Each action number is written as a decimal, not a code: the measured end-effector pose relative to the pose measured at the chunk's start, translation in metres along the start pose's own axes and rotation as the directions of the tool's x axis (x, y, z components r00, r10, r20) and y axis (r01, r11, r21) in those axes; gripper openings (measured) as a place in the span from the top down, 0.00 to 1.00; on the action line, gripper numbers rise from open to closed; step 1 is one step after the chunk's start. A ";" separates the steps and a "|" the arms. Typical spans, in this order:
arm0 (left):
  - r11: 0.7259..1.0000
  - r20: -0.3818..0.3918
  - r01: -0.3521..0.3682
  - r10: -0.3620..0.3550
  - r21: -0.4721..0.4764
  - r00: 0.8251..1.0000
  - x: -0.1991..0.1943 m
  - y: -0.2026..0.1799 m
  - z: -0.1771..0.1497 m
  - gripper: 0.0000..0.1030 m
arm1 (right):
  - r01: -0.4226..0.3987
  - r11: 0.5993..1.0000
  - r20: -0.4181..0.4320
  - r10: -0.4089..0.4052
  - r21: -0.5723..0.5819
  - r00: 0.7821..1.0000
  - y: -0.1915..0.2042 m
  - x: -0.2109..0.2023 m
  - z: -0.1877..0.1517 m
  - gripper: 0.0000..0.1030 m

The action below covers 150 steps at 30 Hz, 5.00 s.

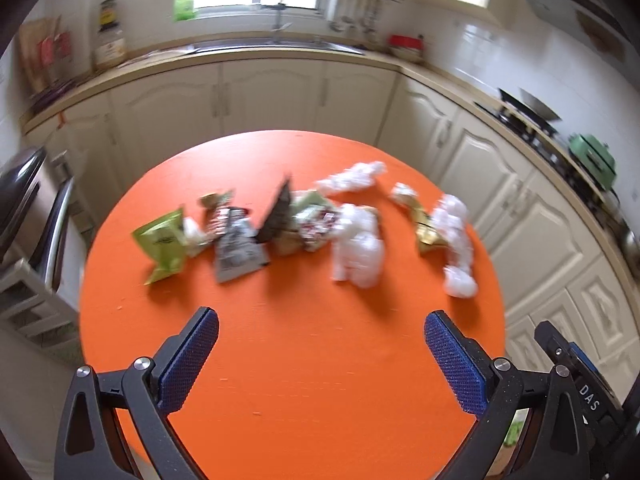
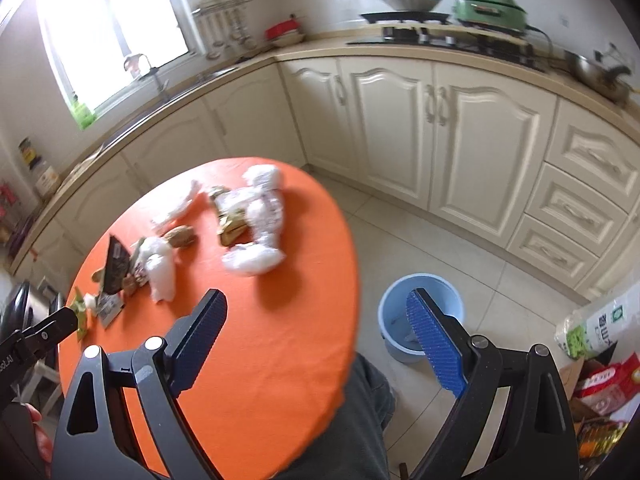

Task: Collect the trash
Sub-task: 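Swing both tools back toward the orange table, then grasp the green snack bag with the left tool while the right tool grasps a plastic bag, then carry both items over the blue bucket and open both tools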

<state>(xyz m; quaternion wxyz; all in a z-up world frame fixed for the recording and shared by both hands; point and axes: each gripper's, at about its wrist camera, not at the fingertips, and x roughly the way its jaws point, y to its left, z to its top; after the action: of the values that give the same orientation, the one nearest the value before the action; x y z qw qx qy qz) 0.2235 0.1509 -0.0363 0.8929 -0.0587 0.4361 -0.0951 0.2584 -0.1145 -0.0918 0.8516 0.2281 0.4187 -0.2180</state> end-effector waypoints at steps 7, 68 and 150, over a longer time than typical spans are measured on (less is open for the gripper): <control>0.980 -0.035 -0.092 0.088 -0.179 0.996 -0.001 0.073 0.003 0.02 | -0.068 0.990 -0.051 0.062 -0.120 0.997 0.060 0.023 0.001 0.10; 0.975 -0.014 -0.072 0.070 -0.210 0.997 0.017 0.109 0.050 0.88 | -0.186 0.934 -0.231 0.117 -0.303 0.966 0.157 0.097 0.012 0.65; 0.863 -0.345 0.100 0.090 0.496 0.934 0.325 -0.404 0.038 0.34 | 0.108 0.948 -0.159 -0.062 0.298 0.985 -0.253 0.102 0.053 0.11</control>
<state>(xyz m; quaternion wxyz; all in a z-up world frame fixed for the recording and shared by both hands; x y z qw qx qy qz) 0.4008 -0.3141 -0.1866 0.7826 0.1945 0.5500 -0.2173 0.2055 -0.3661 -0.1977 0.7624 0.3543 0.4512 -0.2993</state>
